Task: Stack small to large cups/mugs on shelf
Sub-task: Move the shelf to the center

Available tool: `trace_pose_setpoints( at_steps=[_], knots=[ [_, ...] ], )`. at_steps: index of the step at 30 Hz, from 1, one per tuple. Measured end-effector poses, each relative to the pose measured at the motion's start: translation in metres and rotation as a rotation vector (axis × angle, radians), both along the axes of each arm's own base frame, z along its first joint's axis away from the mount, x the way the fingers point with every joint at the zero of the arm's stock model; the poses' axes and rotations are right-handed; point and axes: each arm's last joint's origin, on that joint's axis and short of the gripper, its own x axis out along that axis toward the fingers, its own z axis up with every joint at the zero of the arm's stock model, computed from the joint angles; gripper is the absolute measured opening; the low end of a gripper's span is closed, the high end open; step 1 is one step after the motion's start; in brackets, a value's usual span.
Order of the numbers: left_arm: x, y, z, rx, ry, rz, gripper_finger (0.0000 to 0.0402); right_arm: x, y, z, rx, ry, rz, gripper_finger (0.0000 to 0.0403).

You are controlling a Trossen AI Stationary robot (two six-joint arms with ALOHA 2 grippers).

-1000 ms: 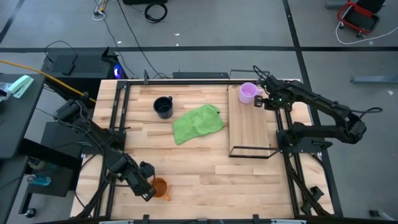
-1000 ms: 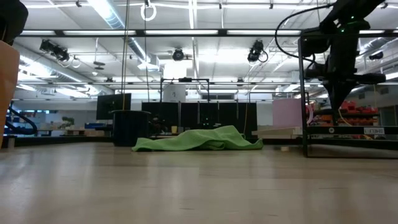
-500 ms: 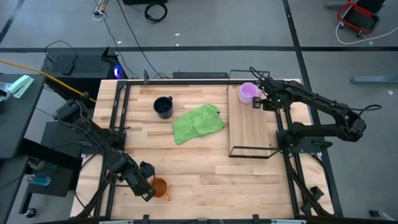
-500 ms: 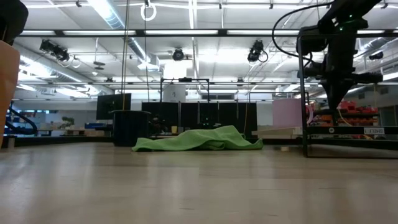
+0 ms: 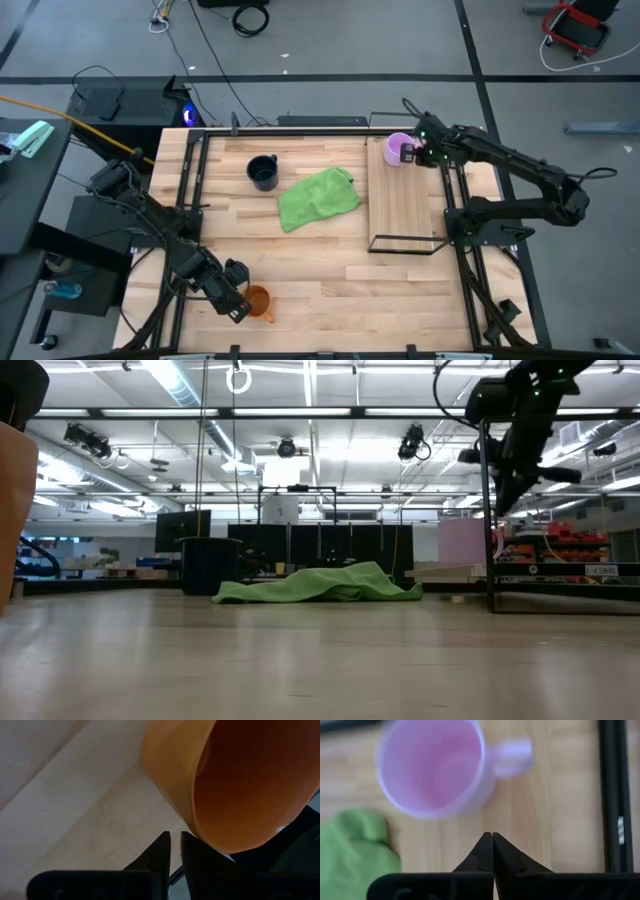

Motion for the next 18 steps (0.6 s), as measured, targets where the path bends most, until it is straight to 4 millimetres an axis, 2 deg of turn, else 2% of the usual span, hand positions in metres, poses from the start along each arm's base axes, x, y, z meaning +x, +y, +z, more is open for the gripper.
trace_pose_setpoints(
  at_steps=[8,14,18],
  knots=[
    [0.0,0.0,0.0,0.0,0.0,0.0,0.0052,-0.01,-0.026,0.031,-0.162,0.012,-0.142,0.0],
    [0.0,0.0,0.0,-0.001,0.002,0.005,0.005,-0.018,-0.048,0.025,-0.129,0.026,-0.185,0.0],
    [0.0,0.0,0.0,-0.002,0.003,0.007,0.0052,-0.02,-0.054,0.021,-0.112,0.047,-0.176,0.0]
  ],
)
